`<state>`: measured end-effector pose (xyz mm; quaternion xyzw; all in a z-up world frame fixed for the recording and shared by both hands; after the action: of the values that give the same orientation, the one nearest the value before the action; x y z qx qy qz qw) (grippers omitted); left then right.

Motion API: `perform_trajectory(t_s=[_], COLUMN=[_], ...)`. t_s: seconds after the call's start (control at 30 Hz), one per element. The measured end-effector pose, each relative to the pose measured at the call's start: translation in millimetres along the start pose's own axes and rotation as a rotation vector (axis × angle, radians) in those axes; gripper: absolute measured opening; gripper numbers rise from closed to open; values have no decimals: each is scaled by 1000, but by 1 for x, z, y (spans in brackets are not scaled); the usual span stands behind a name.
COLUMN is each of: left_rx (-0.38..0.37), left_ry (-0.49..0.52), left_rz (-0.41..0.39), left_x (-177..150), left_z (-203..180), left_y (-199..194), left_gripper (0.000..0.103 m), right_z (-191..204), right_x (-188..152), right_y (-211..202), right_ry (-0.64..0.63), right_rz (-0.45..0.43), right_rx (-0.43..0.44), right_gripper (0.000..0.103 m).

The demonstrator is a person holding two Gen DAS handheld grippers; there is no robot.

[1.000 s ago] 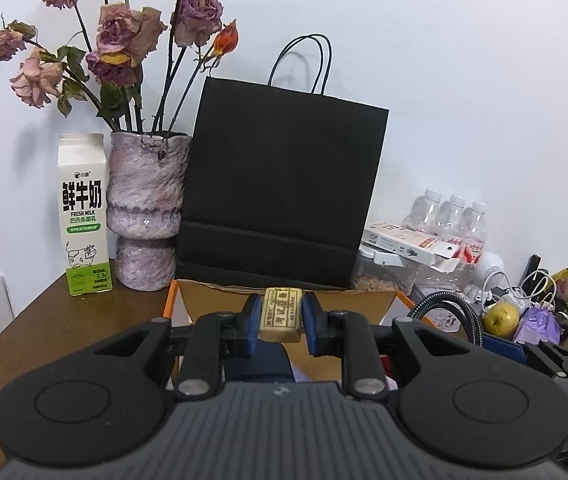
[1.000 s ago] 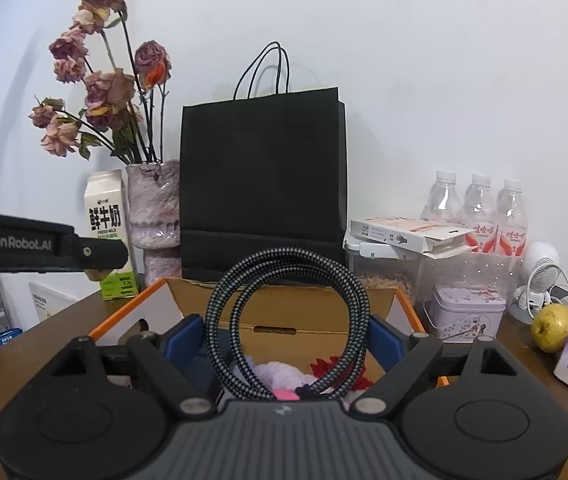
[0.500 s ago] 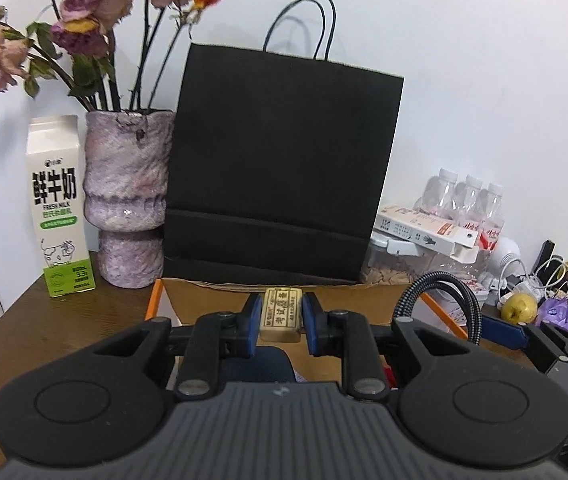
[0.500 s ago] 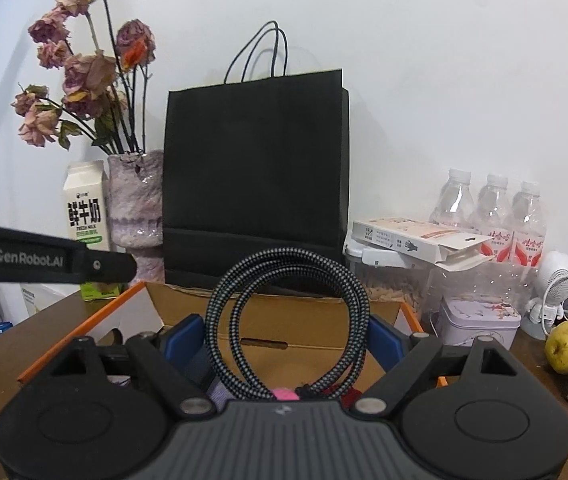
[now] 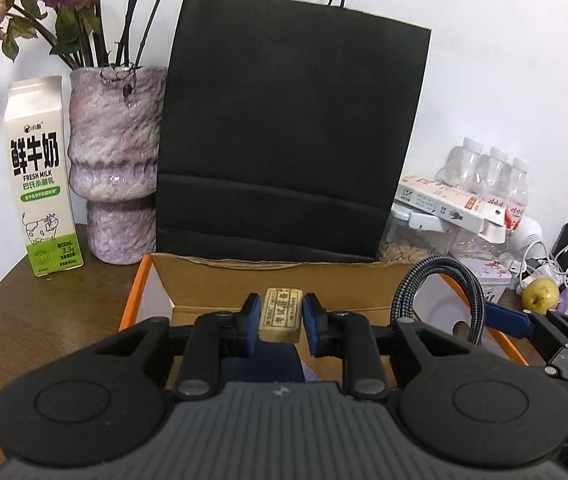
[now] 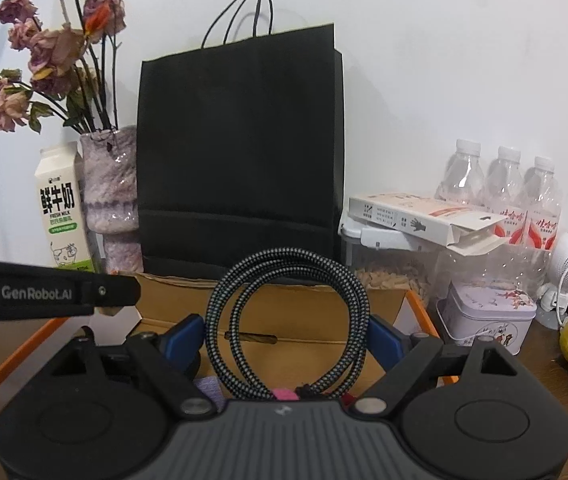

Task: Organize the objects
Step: 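Lower the cable and tag into the box and open both grippers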

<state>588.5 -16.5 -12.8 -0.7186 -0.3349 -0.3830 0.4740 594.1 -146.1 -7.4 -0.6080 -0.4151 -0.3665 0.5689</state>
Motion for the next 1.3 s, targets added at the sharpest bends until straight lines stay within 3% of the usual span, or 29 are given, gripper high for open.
perform_trajectory(t_s=[0.03, 0.07, 0.1, 0.13, 0.17, 0.7, 1.3], left_rx=[6, 8, 13, 20, 31, 33, -23], left_ry=[5, 15, 23, 31, 44, 64, 84], left_rz=[-1, -4, -11, -23, -42, -104, -178], left_x=[0, 0, 0, 2, 3, 9, 8], left_z=[1, 0, 0, -1, -2, -9, -26], left_y=[0, 0, -2, -3, -6, -23, -83], left_gripper=[38, 60, 72, 93, 103, 103, 103], right_z=[0, 0, -1, -1, -2, -7, -20], right_x=[-2, -4, -5, -6, -6, -5, -5], right_y=[2, 4, 5, 6, 6, -4, -66], right_ry=[1, 1, -2, -5, -6, -2, -46], right_rz=[13, 22, 25, 26, 24, 15, -67], right_rx=[3, 1, -6, -18, -26, -36, -9], right_gripper=[87, 88, 95, 100, 103, 103, 103])
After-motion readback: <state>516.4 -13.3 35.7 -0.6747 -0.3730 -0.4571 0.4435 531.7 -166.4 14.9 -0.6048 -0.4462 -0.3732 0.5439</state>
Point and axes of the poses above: each gripper's, at about its wrist camera, not at the fingertips, and y roughly the way its jaws point, z to its left, x to its top, the point moved 10 cm from there along y, roughly the way its jaws point, and after that the axes turned 15 degrees about -x, right-handed, at the moved point
